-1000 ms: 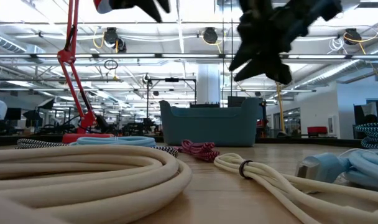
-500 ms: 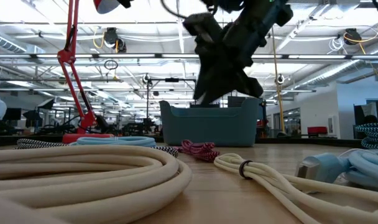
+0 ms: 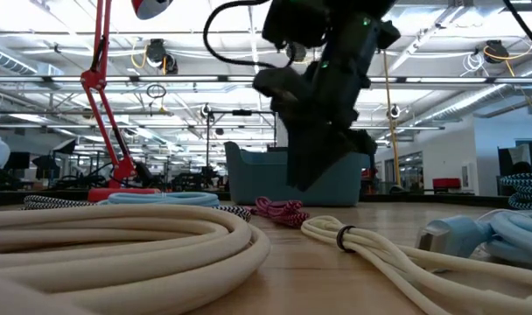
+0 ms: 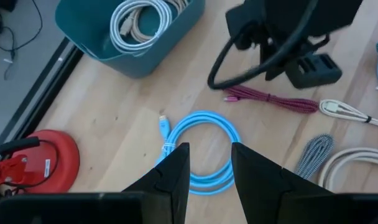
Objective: Pick & Place USB Port
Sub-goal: Put the red charger cable into the gray bin
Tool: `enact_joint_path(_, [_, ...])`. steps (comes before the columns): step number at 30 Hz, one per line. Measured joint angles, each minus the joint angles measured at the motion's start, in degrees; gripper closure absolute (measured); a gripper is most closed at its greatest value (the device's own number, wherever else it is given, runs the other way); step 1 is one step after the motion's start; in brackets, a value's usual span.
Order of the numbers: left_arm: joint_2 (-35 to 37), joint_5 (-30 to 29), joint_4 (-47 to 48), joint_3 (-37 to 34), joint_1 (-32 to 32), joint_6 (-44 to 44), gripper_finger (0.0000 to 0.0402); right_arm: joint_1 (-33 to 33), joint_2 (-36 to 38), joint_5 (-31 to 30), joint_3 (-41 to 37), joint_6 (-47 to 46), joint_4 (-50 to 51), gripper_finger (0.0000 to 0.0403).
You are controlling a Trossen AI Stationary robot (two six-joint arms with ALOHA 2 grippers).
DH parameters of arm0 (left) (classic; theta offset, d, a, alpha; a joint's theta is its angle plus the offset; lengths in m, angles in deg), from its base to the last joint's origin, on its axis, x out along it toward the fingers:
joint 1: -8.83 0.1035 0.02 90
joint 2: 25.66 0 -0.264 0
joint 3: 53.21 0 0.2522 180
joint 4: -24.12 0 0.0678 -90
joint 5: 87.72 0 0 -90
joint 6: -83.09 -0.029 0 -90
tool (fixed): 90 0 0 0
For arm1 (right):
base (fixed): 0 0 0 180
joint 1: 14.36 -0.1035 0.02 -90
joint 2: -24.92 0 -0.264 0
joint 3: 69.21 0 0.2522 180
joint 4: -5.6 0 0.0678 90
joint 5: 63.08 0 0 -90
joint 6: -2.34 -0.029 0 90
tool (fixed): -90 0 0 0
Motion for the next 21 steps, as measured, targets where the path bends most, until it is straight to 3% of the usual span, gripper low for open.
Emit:
enact_joint_path(10, [3.9, -9.9, -0.4, 0.0, -6.5, 4.1, 0.0280, 0.0, -4.3, 4.5, 0.0, -2.5, -8.2, 0.0323])
enact_joint_path(21, [13.2, -21.2, -0.8, 0.0, -14.8, 10.8, 0.0280, -0.2, -4.5, 2.8, 0.0, -1.3, -7.8, 0.0323])
